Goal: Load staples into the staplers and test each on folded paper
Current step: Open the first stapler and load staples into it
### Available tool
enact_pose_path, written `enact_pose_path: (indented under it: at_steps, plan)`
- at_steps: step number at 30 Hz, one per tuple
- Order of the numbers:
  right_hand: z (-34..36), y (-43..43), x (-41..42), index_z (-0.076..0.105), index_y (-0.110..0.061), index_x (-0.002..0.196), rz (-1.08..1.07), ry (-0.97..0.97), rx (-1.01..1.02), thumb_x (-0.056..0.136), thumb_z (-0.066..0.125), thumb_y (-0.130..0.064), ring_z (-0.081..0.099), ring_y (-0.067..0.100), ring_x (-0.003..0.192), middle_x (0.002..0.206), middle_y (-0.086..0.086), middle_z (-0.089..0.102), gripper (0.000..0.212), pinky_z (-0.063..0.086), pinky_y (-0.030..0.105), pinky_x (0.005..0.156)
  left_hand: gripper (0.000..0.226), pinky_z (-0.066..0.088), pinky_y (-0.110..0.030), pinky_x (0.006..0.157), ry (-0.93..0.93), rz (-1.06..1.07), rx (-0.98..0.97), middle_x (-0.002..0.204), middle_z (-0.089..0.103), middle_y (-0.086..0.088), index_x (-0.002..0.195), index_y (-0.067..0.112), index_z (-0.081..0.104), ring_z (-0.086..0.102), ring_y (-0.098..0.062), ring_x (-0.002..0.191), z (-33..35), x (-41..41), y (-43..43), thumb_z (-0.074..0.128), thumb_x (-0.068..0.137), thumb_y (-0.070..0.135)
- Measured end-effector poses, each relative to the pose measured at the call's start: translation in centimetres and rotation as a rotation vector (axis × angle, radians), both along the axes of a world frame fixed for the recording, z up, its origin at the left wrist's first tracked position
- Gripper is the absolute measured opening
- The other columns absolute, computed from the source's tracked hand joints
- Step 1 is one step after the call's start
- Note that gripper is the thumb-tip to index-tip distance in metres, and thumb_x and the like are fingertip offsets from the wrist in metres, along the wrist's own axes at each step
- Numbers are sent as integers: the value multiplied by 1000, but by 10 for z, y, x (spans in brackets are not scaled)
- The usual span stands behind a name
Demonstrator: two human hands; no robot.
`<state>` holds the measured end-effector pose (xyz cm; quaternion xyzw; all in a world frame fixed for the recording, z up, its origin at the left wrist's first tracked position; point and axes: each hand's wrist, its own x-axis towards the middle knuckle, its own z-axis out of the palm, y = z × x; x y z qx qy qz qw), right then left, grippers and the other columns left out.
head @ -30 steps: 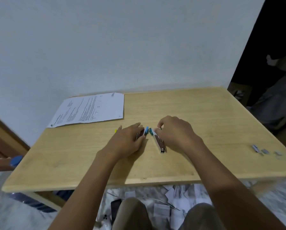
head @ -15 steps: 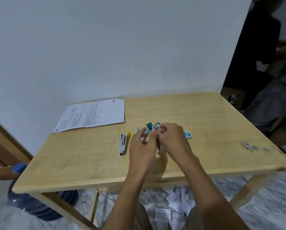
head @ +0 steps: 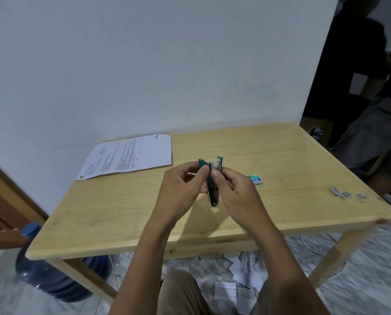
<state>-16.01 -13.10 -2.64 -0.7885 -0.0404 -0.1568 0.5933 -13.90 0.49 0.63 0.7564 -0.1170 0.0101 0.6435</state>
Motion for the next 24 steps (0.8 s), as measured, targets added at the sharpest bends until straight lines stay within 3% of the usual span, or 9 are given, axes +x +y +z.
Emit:
enact_pose_path:
  at_steps: [5,8,10,13,17,20,22,24]
  plan:
    - [2,3,-2,72,-17,94,27,-29,108,102,49,-28,68,26,81,84,2,74,27,53,40,76,13,60,-27,72,-6,16,-72,60,68,5,90,15,78,65,-5,62,3,-1,-1,68,91,24]
    - [-1,6,-2,71,-19,88,-30,5,190,102,48,-30,63,16,67,73,-1,71,29,50,33,66,15,61,-31,74,-47,67,-101,59,65,9,86,13,77,65,-9,65,1,0,-1,67,92,24]
    - [-5,-1,2,68,-20,85,-167,45,318,102,48,-34,61,6,63,69,-5,69,30,49,26,65,18,60,-31,71,-26,133,-192,61,64,7,84,11,74,69,-17,68,-1,2,5,67,92,25]
    - [-3,-10,4,69,-22,91,-251,54,524,102,47,-31,66,9,71,76,-2,72,27,53,23,71,17,58,-27,64,24,110,-274,70,66,-5,91,5,74,69,-23,67,0,2,13,67,92,21]
    - [3,-6,3,64,-11,105,-129,58,837,103,47,-25,75,17,87,107,10,70,22,58,22,76,11,59,-31,58,249,-83,-323,93,73,-19,98,-1,66,72,-28,71,-5,2,20,62,93,8]
    - [5,-7,1,61,-4,107,-66,96,993,102,46,-22,75,19,88,121,17,64,23,59,22,76,23,62,-40,74,504,-307,-211,108,72,-25,111,0,59,72,-36,88,-17,-1,27,62,90,10]
    - [6,-5,-2,61,-6,110,23,165,1006,101,47,-25,75,17,78,116,15,67,26,60,24,67,35,59,-42,78,596,-459,-218,109,71,-24,115,2,61,71,-33,89,-22,-9,22,60,90,26]
    - [6,3,-5,64,-11,110,132,274,892,100,47,-35,64,10,48,107,11,74,31,48,23,40,38,60,-36,65,644,-533,-362,94,72,-20,109,9,69,71,-28,73,-23,-17,11,52,92,38]
